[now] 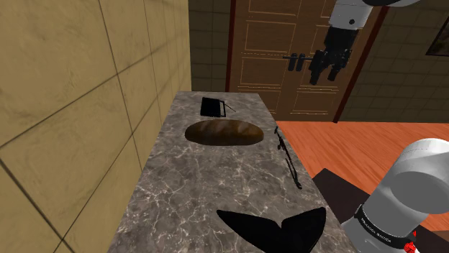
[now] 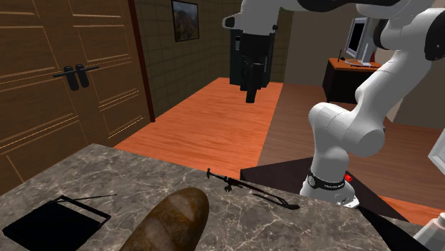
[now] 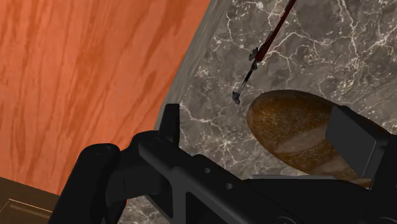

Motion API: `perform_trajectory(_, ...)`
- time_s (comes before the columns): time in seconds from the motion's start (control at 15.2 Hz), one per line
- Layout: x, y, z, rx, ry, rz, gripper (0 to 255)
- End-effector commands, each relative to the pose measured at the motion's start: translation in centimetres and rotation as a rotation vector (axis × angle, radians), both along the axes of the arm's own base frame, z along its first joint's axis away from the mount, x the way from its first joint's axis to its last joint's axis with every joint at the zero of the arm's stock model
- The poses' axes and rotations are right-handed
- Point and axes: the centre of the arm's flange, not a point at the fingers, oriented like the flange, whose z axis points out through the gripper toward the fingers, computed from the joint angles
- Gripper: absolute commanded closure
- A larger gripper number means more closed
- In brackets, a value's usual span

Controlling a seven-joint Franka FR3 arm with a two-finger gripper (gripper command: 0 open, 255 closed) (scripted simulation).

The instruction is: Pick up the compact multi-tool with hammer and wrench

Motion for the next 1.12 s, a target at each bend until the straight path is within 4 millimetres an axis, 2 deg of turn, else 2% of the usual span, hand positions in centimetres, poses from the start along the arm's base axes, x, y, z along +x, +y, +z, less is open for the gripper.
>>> perform_trajectory(0.0, 0.0, 0.0, 0.0, 0.0, 0.0, 0.0, 0)
perform_trajectory(0.53, -1.0, 3.3, -10.0, 0.026, -0.046, -0.184, 0)
perform_trajectory(1.06, -0.9, 6.8, -20.0, 0.053, -0.091, -0.369, 0)
